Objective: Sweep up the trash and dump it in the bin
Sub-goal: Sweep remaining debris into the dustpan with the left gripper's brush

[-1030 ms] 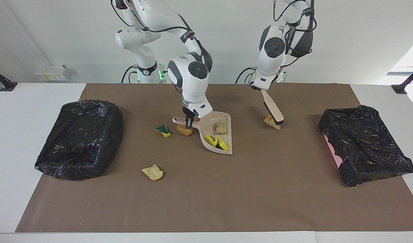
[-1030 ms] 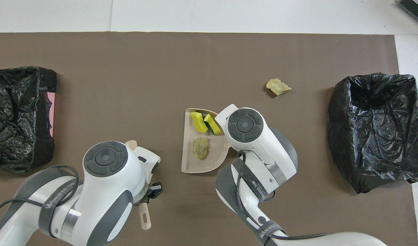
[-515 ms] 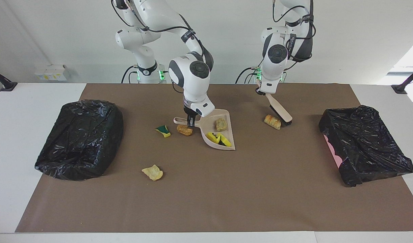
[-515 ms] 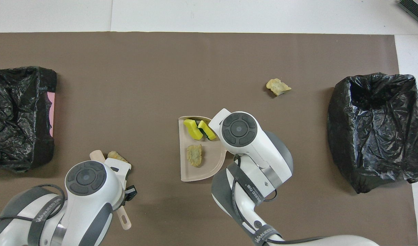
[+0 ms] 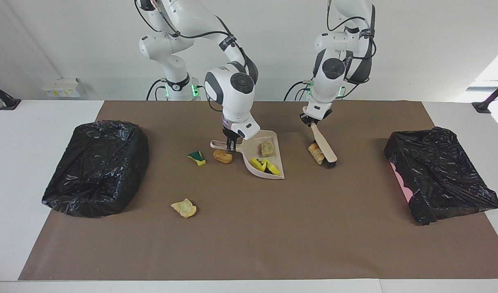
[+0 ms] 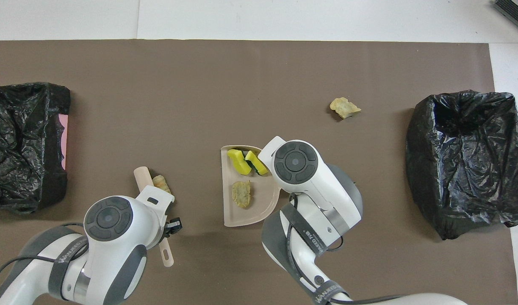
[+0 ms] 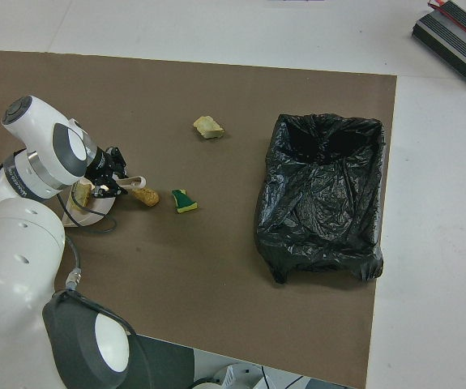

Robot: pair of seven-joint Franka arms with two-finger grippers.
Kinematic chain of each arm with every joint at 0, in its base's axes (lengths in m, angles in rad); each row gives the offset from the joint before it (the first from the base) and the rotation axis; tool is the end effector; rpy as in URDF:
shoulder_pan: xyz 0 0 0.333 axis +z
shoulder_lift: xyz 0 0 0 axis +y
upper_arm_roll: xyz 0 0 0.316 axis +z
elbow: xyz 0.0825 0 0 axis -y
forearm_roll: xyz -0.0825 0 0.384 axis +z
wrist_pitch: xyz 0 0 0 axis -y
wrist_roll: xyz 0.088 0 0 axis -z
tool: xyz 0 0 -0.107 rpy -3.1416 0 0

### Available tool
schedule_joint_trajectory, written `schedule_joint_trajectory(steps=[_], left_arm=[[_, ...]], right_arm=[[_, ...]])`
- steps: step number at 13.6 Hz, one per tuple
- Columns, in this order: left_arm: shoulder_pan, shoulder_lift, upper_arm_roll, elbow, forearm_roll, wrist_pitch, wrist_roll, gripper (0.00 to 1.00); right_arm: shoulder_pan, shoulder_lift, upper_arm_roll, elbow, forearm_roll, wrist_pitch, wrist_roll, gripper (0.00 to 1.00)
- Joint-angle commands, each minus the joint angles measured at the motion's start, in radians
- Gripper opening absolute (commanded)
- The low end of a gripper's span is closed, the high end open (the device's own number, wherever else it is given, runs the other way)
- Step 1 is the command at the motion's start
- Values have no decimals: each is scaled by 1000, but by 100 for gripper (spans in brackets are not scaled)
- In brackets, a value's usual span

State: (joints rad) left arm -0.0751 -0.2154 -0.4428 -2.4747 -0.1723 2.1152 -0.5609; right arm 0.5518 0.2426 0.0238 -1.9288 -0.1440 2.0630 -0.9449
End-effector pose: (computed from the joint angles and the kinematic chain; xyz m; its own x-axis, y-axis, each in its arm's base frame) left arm 0.3749 -0.2202 0.3515 0.9742 0.1621 -0.1569 0.1557 -0.9864 -0.0520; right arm 0.5041 0.3174 0.3555 -0.0260 0.9873 -0.1568 0.9994 0.0224 -0.0245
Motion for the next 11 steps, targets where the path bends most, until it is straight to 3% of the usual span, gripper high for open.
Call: schedule_joint_trajectory(steps=[1,7,11], left_arm=[[-23,36,-43,37,-71,41,67,0],[-23,45,-175,97,-240,52,101,0],[-20,65,-195,145,-257,28,84,0]], right_arm=[[2,-28,4,-30,-14,0,-26,0],[11,-37,5,-33,-16,-17,21,0],[20,-37,4,-19,-16,-64,69,0]])
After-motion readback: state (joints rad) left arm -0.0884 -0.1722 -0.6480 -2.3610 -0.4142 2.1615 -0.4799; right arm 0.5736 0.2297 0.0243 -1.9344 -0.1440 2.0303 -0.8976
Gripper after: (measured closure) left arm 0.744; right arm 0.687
